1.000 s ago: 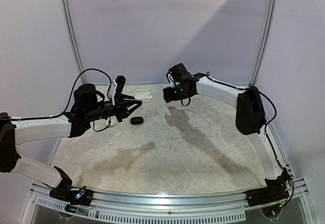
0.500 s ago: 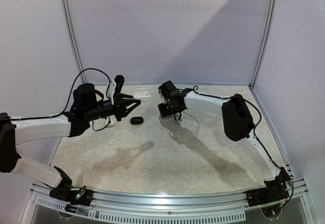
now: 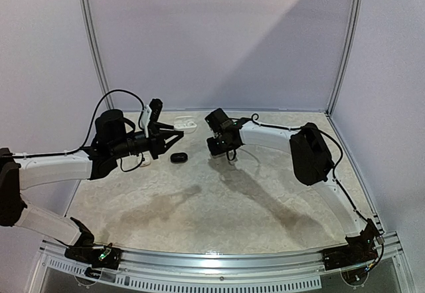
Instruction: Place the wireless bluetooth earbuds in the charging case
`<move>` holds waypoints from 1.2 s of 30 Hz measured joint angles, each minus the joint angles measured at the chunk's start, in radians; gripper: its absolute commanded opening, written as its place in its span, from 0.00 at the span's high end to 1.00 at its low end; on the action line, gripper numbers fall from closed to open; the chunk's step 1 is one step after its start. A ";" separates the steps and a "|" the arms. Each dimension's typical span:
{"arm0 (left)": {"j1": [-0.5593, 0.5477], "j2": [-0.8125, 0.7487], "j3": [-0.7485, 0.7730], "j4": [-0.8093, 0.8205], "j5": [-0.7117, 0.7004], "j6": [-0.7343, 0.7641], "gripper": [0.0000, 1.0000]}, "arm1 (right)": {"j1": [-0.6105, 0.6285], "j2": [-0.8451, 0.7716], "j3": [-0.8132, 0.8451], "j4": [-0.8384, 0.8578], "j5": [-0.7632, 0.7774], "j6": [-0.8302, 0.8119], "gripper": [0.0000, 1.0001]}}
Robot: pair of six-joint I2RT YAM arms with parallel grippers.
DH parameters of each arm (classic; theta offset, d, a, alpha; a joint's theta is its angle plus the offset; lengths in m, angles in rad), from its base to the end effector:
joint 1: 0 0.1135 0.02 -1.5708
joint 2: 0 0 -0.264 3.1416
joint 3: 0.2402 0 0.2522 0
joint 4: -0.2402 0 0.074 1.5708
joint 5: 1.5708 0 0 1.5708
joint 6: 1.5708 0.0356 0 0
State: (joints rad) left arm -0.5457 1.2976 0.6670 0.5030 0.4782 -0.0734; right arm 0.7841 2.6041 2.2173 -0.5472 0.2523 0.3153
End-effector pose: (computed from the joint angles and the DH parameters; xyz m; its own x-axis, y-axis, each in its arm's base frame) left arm 0.2366 -0.1628 0.2583 -0.1709 0.0276 -0.9849 0.8407 0.5254 -0.1311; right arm 0.4033 0.3897 0.1246 -0.7207 -0.2947 -0.6276 -0.3737 0.9275 -0.0064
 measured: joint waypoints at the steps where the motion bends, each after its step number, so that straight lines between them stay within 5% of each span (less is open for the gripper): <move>1: 0.000 -0.004 -0.002 0.000 0.000 0.002 1.00 | 0.000 0.000 0.000 -0.002 0.000 0.001 0.72; 13: -0.002 -0.048 -0.014 -0.001 0.003 0.023 1.00 | 0.001 -0.130 -0.216 0.045 -0.065 -0.013 0.84; 24: -0.022 -0.090 -0.031 -0.008 0.003 0.046 1.00 | 0.057 -0.367 -0.598 0.123 -0.184 -0.138 0.84; 36: -0.054 -0.104 -0.045 -0.011 0.003 0.051 1.00 | 0.206 -0.509 -0.792 0.108 -0.291 -0.204 0.76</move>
State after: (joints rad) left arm -0.5995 1.1934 0.6220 0.4919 0.4812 -0.0227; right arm 0.9897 2.0953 1.4254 -0.4389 -0.0383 0.1116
